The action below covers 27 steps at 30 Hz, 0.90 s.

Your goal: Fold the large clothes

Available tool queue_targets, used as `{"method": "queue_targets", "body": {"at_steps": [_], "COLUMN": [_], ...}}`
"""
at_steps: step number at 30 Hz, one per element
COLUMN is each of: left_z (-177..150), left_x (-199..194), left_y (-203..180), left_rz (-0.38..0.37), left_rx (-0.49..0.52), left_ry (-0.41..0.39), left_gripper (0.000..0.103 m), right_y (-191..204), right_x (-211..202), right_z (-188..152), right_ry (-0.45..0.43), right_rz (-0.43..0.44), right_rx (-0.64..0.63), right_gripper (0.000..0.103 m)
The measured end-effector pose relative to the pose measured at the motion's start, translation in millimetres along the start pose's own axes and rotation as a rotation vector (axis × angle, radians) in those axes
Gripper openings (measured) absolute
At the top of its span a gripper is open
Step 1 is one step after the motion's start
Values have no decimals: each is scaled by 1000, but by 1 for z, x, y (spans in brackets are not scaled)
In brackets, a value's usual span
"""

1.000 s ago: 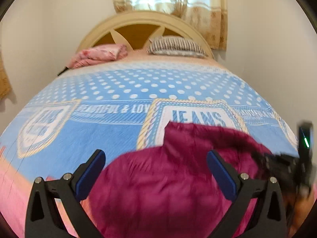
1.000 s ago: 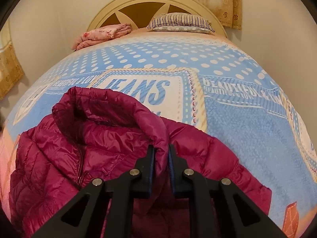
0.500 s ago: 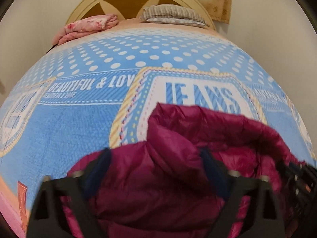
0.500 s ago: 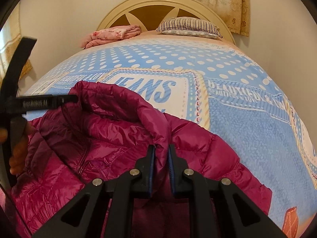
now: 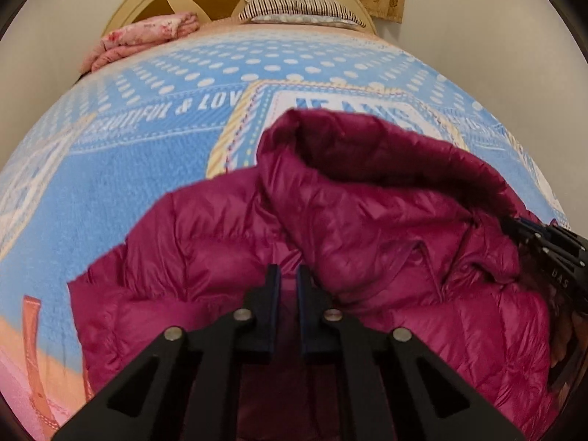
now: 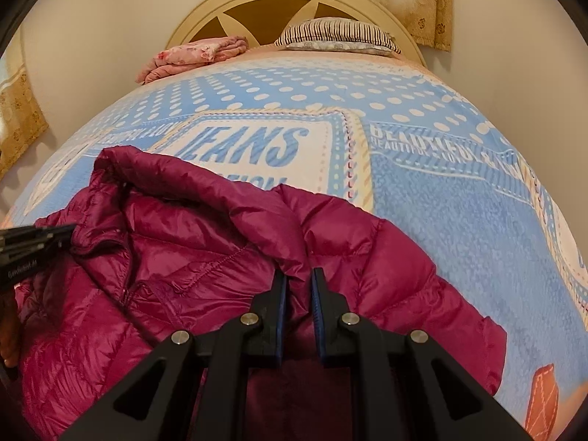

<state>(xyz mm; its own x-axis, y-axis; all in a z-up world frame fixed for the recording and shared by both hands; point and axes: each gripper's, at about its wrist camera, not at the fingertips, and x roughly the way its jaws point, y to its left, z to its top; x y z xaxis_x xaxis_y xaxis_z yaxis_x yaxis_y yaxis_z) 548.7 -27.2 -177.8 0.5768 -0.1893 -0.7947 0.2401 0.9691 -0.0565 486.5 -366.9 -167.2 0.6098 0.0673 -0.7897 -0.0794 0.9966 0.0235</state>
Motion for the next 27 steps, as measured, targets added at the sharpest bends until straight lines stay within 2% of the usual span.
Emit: {"method": "queue_targets", "body": {"at_steps": [3,4,5,7,8,9,11,12,13,14,15,16,17,20,23,27], "left_z": [4,8,15,23,27,31,44,47,49,48,48,46,42,29,14,1], "left_x": [-18,-23,-29,-40,-45,-45,-28,-19,-8,0,10,17,17,2,-7,2], "left_y": [3,4,5,8,7,5,-3,-6,-9,-11,-16,-22,-25,-29,-22,-11], "left_rz": [-11,-18,-29,-13,-26,-32,-4,8,11,3,5,22,34,96,86,59], "left_rx": [-26,-39,-60,-96,-106,-94,-49,-42,-36,-26,-4,20,28,48,38,31], "left_ry": [-67,-76,-84,-138,-185,-195,-155,-140,-121,-100,-71,-48,-46,-102,-93,-65], "left_gripper": [13,30,67,103,103,103,103,99,87,70,57,26,11,11,10,10], "right_y": [2,1,1,1,0,1,-1,-1,-2,-3,-3,-4,-5,-8,-12,-15], "right_x": [2,3,4,5,5,5,4,4,3,2,2,2,2,4,4,-1], "right_z": [-1,-1,-1,-2,-2,-2,-3,-3,-3,-4,-4,-4,-4,-3,-4,-6], "right_ry": [1,0,0,0,-1,-2,-7,-9,-12,-15,-17,-16,-14,-8,-3,4], "right_rz": [-11,-11,-10,-7,-6,-5,4,7,12,17,20,24,26,41,59,81], "right_rx": [-7,-4,-1,4,4,4,10,13,18,22,25,30,34,46,61,67], "right_gripper": [12,12,12,12,12,12,12,12,12,12,12,12,12,12,12,13]}}
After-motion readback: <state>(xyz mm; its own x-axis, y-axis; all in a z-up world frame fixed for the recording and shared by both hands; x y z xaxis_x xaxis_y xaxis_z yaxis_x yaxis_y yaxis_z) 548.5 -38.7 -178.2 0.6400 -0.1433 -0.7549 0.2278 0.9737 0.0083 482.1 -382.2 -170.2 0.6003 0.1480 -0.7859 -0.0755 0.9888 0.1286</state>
